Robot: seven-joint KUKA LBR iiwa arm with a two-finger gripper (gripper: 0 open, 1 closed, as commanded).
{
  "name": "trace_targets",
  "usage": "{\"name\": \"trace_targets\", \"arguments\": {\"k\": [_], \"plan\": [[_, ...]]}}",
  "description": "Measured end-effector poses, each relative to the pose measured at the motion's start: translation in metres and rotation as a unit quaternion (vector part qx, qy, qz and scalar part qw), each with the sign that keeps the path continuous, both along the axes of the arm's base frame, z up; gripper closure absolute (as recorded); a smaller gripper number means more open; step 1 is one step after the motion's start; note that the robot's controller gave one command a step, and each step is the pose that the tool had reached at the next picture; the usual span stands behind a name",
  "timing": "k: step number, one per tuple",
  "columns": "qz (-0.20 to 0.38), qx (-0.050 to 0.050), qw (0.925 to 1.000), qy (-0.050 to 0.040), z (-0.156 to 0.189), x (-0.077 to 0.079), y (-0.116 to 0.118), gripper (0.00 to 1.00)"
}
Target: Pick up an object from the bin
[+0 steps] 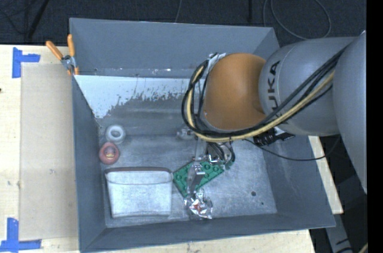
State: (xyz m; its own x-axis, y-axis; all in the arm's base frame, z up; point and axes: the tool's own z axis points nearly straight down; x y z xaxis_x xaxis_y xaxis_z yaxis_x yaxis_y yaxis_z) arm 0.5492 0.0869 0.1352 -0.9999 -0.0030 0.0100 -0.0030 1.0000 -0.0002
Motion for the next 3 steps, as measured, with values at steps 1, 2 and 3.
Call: {"name": "trace_targets", "arguments": {"k": [1, 2, 3], "plan": [[0.285, 0.002, 0.9584, -0.0082, -0.064, 0.009, -0.015, 0.00], [0.302, 0.002, 0.9533, -0.0091, -0.063, 0.022, -0.049, 0.00], [0.300, 0.003, 0.9540, -0.0067, -0.062, 0.023, -0.048, 0.00]]}}
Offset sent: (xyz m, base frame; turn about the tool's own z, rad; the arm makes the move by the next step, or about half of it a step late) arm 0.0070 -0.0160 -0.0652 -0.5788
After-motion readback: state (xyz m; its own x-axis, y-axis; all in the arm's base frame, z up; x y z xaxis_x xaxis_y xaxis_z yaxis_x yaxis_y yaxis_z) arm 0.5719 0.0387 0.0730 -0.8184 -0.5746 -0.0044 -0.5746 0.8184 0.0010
